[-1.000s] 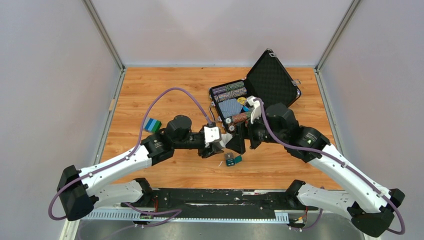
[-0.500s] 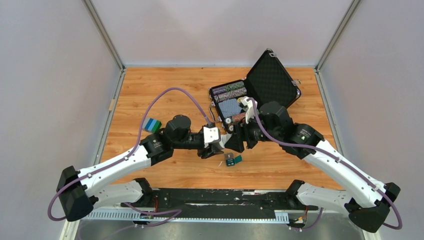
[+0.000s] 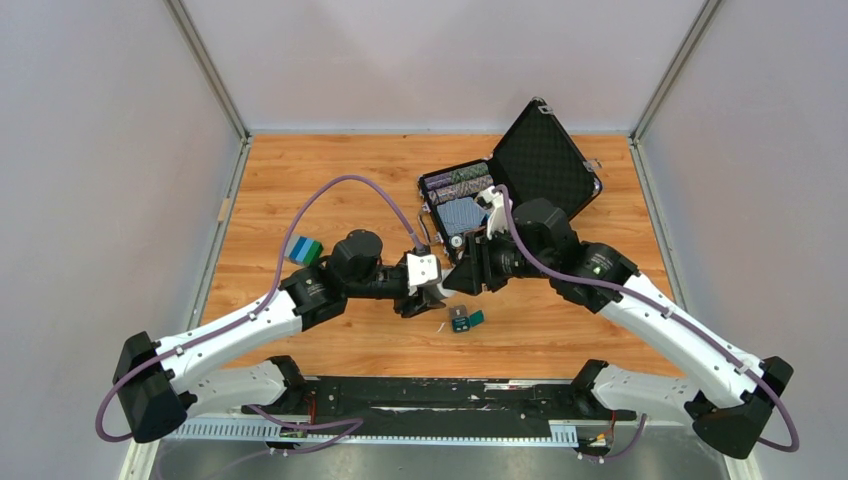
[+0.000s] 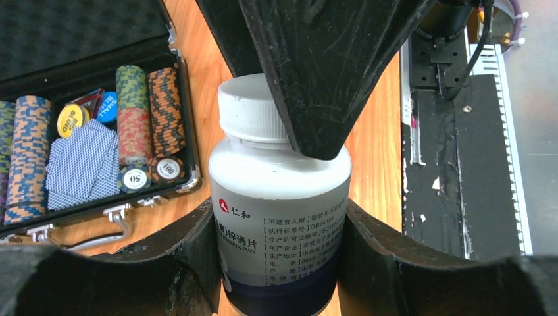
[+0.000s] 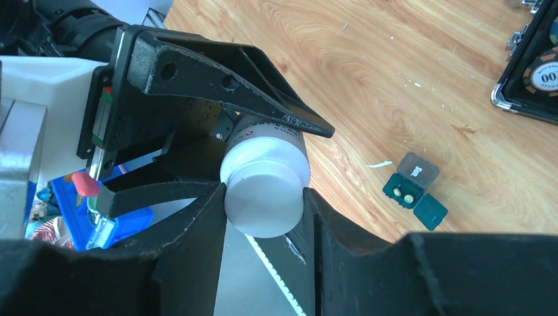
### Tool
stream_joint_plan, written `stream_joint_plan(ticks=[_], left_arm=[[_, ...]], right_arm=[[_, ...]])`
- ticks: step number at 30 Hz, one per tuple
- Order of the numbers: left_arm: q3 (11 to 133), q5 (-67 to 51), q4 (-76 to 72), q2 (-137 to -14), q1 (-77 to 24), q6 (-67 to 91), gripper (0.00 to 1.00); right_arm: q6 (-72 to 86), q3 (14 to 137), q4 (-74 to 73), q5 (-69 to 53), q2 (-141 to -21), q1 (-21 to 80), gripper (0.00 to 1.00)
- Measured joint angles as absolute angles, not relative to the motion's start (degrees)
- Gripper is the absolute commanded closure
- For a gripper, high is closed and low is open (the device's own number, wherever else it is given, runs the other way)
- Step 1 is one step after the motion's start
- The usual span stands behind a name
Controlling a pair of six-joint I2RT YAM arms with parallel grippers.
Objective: Sort the pills into containers
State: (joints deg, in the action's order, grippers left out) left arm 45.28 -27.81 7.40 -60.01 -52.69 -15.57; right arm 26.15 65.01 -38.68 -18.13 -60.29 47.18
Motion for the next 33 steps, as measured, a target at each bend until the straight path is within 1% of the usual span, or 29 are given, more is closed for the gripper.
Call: stream_joint_plan(ticks=[2,3,5,6,7,8,10,11,13,14,17,23,28,33], left_arm=[[45.3,-27.3,7.7,-60.0,-52.7,-15.6,1.0],[45.3,-26.8,7.7,-60.0,-52.7,-15.6,1.0],[45.3,-25.2,7.6,-60.0,-52.7,-15.5,1.0],[45.3,-24.3,7.5,-60.0,-52.7,-15.5,1.0],[45.3,-23.4,7.5,-60.0,-52.7,-15.5,1.0],[45.3,-22.3,7.5,-60.0,-52.7,-15.5,1.0],[45.3,-20.5,7.5,-60.0,-52.7,-15.5,1.0],[45.3,-19.7,7.5,-60.0,-52.7,-15.5,1.0],[45.3,-18.9,7.0,-60.0,-52.7,-15.4,1.0],[45.3,-18.8,6.4,-60.0,-52.8,-15.4,0.99],[45.3,-18.6,5.3,-60.0,-52.9,-15.4,0.99],[45.3,-18.7,5.2,-59.8,-52.9,-15.5,0.99],[45.3,-20.9,5.3,-59.3,-52.9,-15.6,0.99],[45.3,-24.2,5.7,-59.3,-52.9,-15.6,0.98]], right_arm=[[28.0,65.2,-38.9,-18.0,-60.8,47.2,0.93],[29.1,65.3,-38.9,-18.0,-61.1,47.2,0.99],[33.4,65.9,-39.4,-17.2,-62.0,46.9,1.0],[35.5,66.3,-39.7,-16.6,-62.5,46.8,0.99],[38.0,66.8,-40.1,-15.9,-63.1,46.7,0.9],[40.1,67.2,-40.3,-15.2,-63.6,46.7,0.79],[45.1,67.6,-40.5,-13.7,-64.6,46.6,0.5],[46.9,67.7,-40.5,-13.3,-64.8,46.5,0.39],[49.9,67.7,-40.3,-12.5,-65.0,46.4,0.28],[50.6,67.8,-40.0,-11.9,-65.0,46.5,0.24],[50.5,68.0,-39.6,-9.8,-64.5,46.7,0.2],[42.0,68.0,-39.5,-6.4,-58.4,46.7,0.17],[30.5,67.9,-39.7,-10.2,-54.1,46.7,0.15],[21.4,67.8,-40.8,-14.2,-54.8,46.7,0.15]])
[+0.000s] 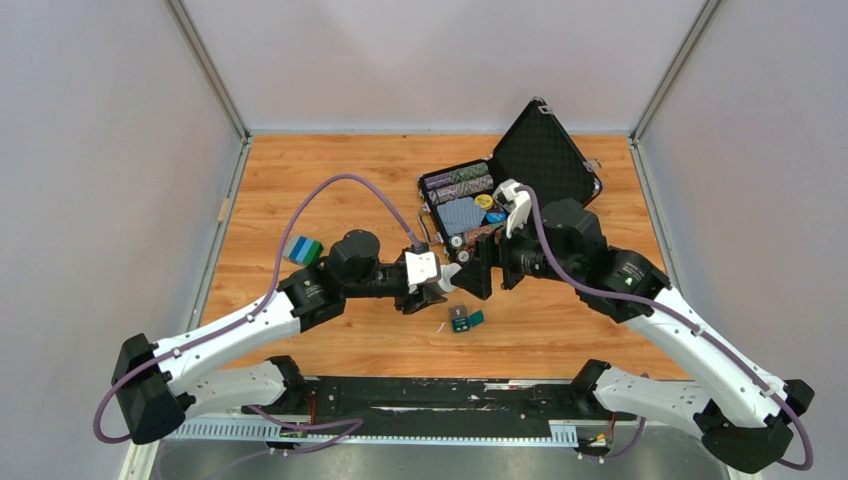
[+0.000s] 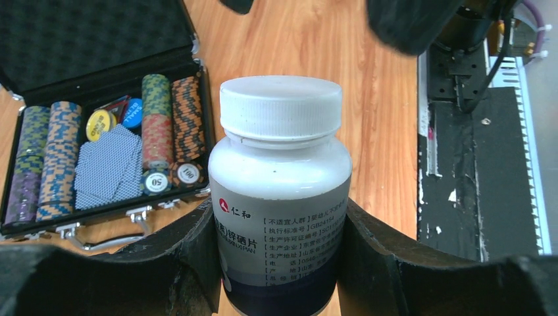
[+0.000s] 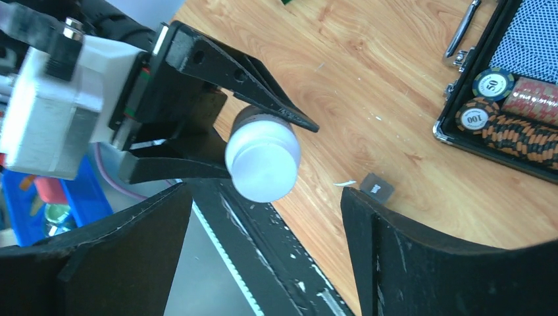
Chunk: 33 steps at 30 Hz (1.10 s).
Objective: Sort the pills into containers
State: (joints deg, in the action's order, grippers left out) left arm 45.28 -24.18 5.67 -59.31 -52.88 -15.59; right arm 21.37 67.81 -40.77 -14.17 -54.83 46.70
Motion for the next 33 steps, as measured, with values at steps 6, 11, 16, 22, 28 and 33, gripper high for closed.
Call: stream_joint_plan(ticks=[6,11,16,22,28,33], left_arm=[[45.3,-26.6,6.6,-59.3,-52.9,-15.6,0.98],[45.3,-27.6,6.9,-59.0,-52.9,-15.7,0.98],[45.3,-26.9,7.0,-58.8,-52.9,-15.7,0.98],[45.3,-25.1,6.8,-58.8,-52.8,-15.7,0.99],[45.3,-23.2,6.6,-58.8,-52.7,-15.4,0.99],[45.1,-17.5,6.7,-58.8,-52.6,-15.1,0.99]], right_arm=[[14.4,67.8,-42.2,-16.8,-56.8,46.7,0.16],[12.3,67.8,-43.0,-17.6,-59.0,46.7,0.16],[12.5,67.9,-43.2,-17.6,-61.1,46.7,0.26],[16.2,68.3,-42.6,-17.8,-62.0,46.9,0.53],[23.6,68.6,-41.7,-18.5,-63.1,46.7,0.76],[34.0,70.5,-41.6,-18.0,-66.9,45.6,0.77]])
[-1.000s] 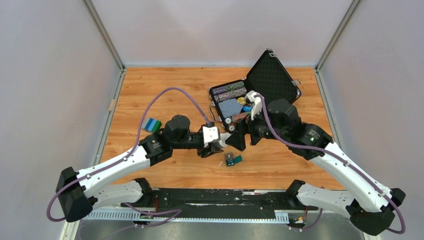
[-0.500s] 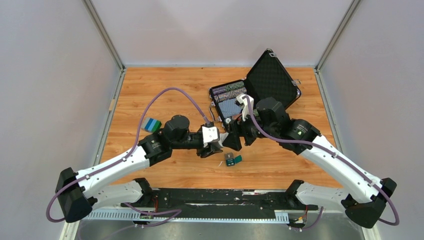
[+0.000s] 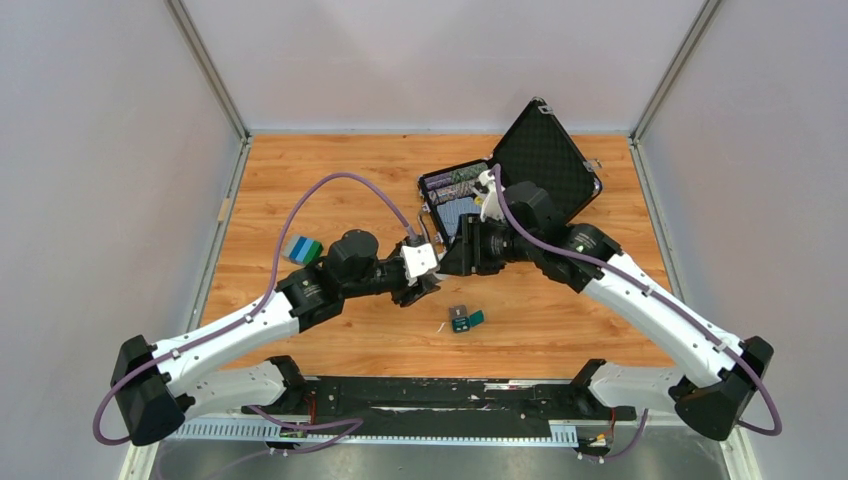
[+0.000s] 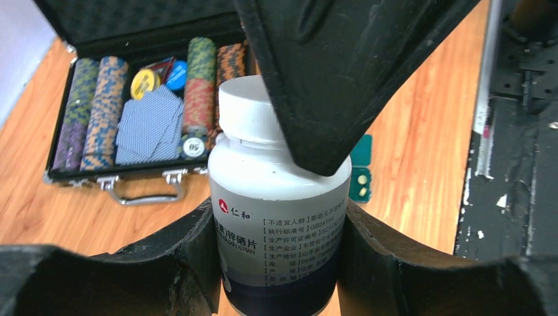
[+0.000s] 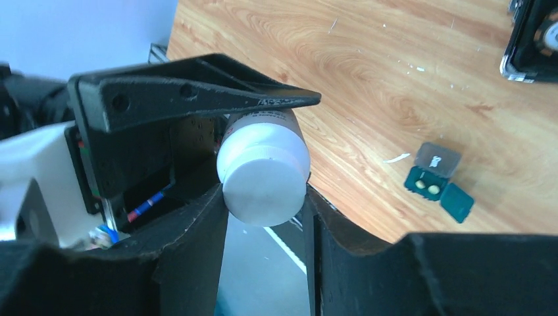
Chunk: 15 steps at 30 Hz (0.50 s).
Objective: Sort the pills into containers
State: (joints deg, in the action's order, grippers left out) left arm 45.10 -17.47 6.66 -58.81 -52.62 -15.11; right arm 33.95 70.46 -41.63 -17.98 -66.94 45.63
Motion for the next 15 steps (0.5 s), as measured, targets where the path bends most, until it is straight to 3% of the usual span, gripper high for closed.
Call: stream_joint_plan(ticks=[3,5,9,15], left_arm=[[44.5,-14.6,6.6,-58.8,-52.4,-14.9,0.99],[44.2,-14.1,5.8,-58.8,-52.4,-14.7,0.99],[44.2,-14.0,2.6,-58.7,-52.9,-14.2,0.99],[44.2,-13.8,1.8,-57.3,-53.0,-13.7,0.98]], right_arm=[[41.1,71.0,-41.4,-16.7,-69.1,45.3,0.31],[45.3,71.2,-41.2,-16.0,-70.1,45.3,0.19],[48.0,71.2,-40.6,-14.0,-70.0,45.3,0.11],[42.1,70.6,-39.4,-11.9,-62.4,44.1,0.1]])
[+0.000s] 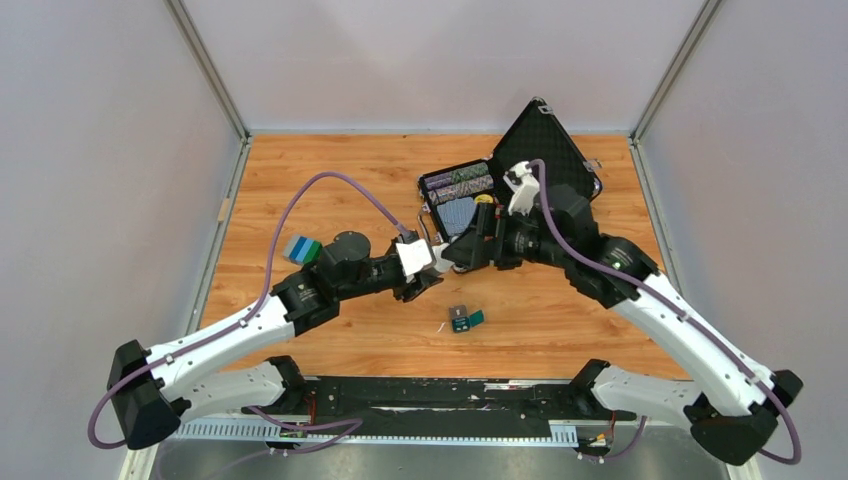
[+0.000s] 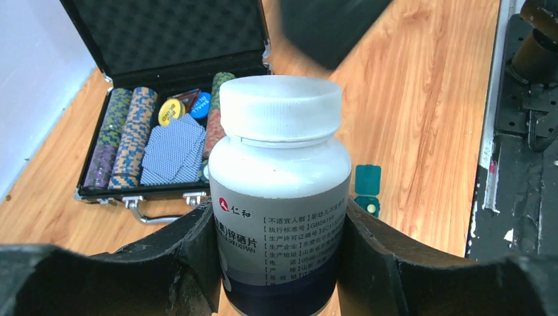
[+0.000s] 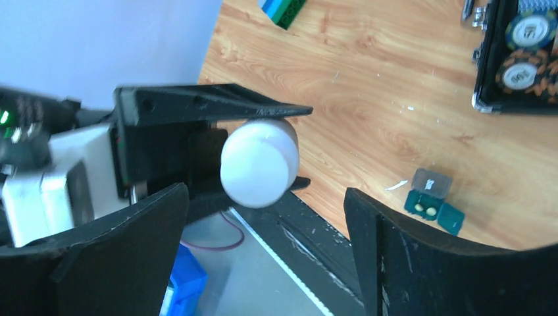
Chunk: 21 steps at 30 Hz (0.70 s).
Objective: Sort the pills into containers
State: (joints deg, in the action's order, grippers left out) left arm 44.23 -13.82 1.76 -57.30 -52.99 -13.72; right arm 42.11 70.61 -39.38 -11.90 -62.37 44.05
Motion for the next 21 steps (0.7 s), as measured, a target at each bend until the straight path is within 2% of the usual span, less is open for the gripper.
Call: stream_joint_plan(ticks=[5,11,21], left_arm=[[44.2,-15.3,1.5,-56.6,-53.0,-13.8,0.98],[44.8,-20.6,3.5,-56.9,-53.0,-14.0,0.97],[45.4,-23.9,5.6,-57.6,-53.0,-14.3,0.97]], right_arm=[[31.4,68.2,-38.7,-17.2,-56.5,43.7,0.12],[21.7,67.9,-40.5,-20.6,-59.2,43.7,0.19],[17.0,69.2,-41.3,-23.2,-61.9,44.0,0.48]])
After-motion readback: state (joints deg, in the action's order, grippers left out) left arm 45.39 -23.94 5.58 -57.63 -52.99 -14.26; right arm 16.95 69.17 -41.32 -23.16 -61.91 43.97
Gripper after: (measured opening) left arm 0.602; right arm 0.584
